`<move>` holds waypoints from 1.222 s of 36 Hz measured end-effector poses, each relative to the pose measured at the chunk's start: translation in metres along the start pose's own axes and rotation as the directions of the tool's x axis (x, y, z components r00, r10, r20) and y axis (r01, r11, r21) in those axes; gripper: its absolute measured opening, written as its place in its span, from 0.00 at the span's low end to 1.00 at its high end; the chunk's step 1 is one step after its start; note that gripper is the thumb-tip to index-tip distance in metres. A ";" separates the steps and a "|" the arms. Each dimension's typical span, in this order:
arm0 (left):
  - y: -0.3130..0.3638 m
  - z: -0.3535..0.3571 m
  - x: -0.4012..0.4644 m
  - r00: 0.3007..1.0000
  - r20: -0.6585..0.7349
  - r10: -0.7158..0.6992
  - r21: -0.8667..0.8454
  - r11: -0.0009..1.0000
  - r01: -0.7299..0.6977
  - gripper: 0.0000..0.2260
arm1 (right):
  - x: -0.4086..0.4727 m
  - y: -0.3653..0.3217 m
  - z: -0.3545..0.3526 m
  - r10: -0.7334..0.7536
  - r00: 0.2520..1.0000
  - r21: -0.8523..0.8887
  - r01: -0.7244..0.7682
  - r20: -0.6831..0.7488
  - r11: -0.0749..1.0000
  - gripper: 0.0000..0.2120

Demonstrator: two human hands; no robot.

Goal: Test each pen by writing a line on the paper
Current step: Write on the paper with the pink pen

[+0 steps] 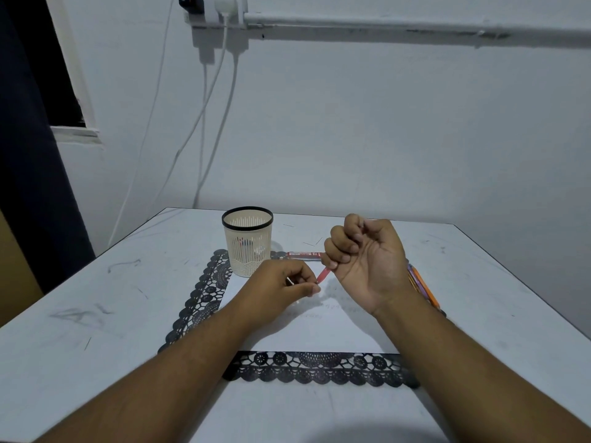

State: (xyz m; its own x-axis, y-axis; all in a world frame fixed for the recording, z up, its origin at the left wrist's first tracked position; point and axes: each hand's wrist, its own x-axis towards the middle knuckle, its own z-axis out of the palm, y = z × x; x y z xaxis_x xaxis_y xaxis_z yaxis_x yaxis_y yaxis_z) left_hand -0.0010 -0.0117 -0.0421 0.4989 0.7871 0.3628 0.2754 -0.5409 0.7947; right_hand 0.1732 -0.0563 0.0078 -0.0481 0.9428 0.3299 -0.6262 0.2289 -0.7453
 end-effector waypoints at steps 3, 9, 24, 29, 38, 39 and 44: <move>0.001 0.001 0.000 1.000 -0.007 0.004 0.005 1.000 -0.004 0.04 | 0.001 0.001 -0.002 0.004 1.000 0.014 -0.005 0.013 1.000 0.12; 0.000 0.002 0.000 1.000 0.000 0.005 -0.001 1.000 -0.005 0.04 | 0.001 -0.001 -0.003 0.017 0.999 0.007 -0.017 0.029 1.000 0.12; 0.001 0.002 0.000 1.000 -0.006 0.002 0.001 1.000 -0.002 0.05 | 0.001 -0.001 -0.003 0.024 0.999 0.006 -0.025 0.022 1.000 0.12; 0.001 0.002 -0.001 1.000 0.003 -0.009 0.003 1.000 0.009 0.04 | 0.001 0.000 -0.004 0.018 0.999 -0.023 -0.017 0.045 1.000 0.11; 0.001 0.002 -0.001 1.000 0.002 -0.003 -0.017 1.000 0.003 0.04 | 0.003 0.000 -0.007 0.018 0.997 -0.027 -0.016 0.076 1.000 0.11; 0.001 0.002 -0.001 1.000 0.003 -0.004 -0.021 1.000 0.005 0.04 | 0.004 0.000 -0.007 0.018 0.997 -0.029 -0.015 0.080 0.999 0.11; 0.001 0.002 -0.001 1.000 0.003 -0.005 -0.011 1.000 0.005 0.04 | 0.003 0.000 -0.009 0.019 0.995 -0.026 -0.017 0.097 1.000 0.11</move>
State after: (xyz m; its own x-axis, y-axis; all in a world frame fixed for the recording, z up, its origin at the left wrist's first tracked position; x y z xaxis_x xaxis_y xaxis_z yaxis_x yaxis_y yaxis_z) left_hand 0.0005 -0.0133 -0.0426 0.5002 0.7887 0.3575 0.2687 -0.5339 0.8018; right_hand 0.1797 -0.0512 0.0040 -0.1358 0.9189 0.3703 -0.6050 0.2191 -0.7655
